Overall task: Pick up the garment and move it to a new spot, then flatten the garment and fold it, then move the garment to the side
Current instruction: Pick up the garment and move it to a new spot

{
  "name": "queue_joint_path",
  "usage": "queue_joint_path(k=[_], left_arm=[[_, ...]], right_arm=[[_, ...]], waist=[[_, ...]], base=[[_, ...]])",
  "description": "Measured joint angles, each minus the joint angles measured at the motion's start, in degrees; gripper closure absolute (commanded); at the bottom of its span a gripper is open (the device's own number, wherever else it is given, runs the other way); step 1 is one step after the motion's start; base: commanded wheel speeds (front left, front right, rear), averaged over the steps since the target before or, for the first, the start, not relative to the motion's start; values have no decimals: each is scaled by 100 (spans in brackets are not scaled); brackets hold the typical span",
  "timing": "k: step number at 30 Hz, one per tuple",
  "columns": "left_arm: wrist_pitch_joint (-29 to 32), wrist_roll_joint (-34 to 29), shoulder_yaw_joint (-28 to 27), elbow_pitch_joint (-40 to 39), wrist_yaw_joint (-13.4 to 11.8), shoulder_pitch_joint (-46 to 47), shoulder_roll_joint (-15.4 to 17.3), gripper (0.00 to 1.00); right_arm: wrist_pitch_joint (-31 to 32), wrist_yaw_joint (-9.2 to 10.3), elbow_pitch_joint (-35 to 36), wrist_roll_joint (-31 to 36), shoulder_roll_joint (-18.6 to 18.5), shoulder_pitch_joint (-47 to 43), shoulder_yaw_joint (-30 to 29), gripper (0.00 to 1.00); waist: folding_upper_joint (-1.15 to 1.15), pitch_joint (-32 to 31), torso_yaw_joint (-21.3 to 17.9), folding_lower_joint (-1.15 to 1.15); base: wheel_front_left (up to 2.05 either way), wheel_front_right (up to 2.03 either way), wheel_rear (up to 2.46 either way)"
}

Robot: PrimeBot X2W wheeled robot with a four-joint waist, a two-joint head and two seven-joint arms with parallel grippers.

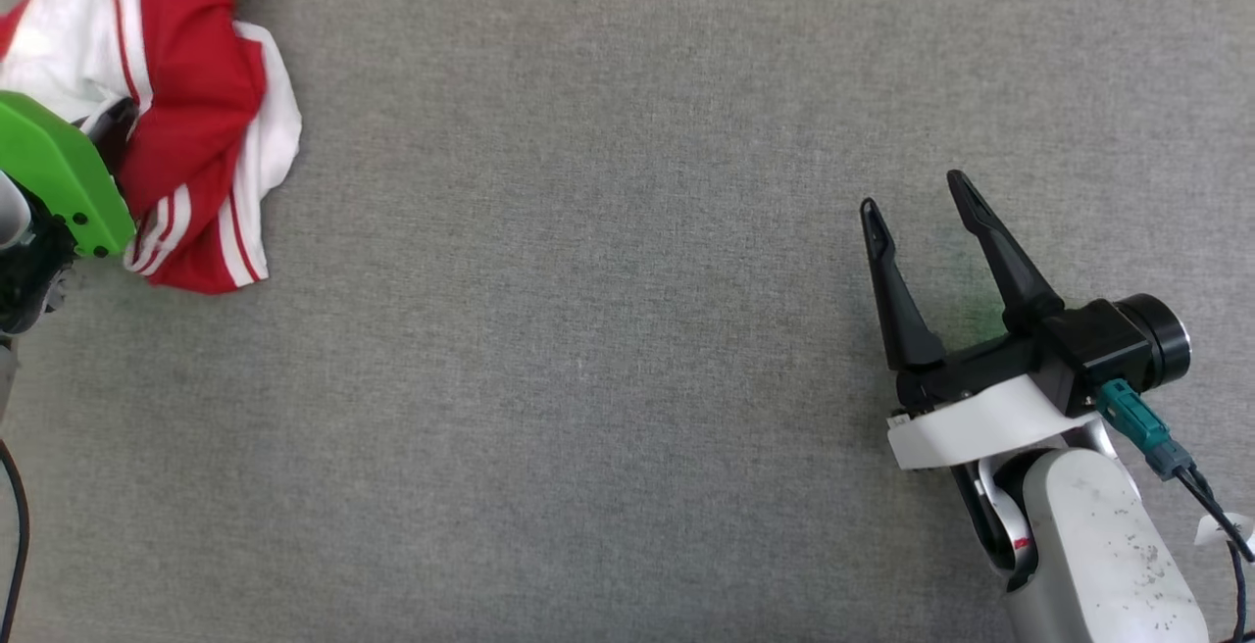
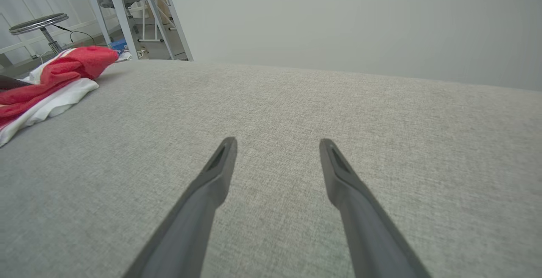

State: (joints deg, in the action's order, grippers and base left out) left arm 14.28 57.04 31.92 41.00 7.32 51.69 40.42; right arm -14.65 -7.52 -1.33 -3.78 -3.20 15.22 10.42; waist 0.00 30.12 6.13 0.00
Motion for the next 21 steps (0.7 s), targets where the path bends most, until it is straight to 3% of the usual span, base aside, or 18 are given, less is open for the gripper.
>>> queue_joint_path(k=[6,12,21], left_arm=[[-495,-190,158,-113,0,-19,89,100],[-894,-419,215,-725,-11,-26,190,100],[-1026,-558,357,-2022,-359,-202,60,100]], right_arm=[[0,0,-123,-146,20,-122,-114,0],[0,0,-238,-302,29,-450,-196,0],[0,0,-278,-458,37,-933,-422,0]], waist=[[0,-446,41,0],[0,-1008,87,-1],[0,-1846,158,-1]], base=[[0,0,0],[0,0,0],[0,0,0]])
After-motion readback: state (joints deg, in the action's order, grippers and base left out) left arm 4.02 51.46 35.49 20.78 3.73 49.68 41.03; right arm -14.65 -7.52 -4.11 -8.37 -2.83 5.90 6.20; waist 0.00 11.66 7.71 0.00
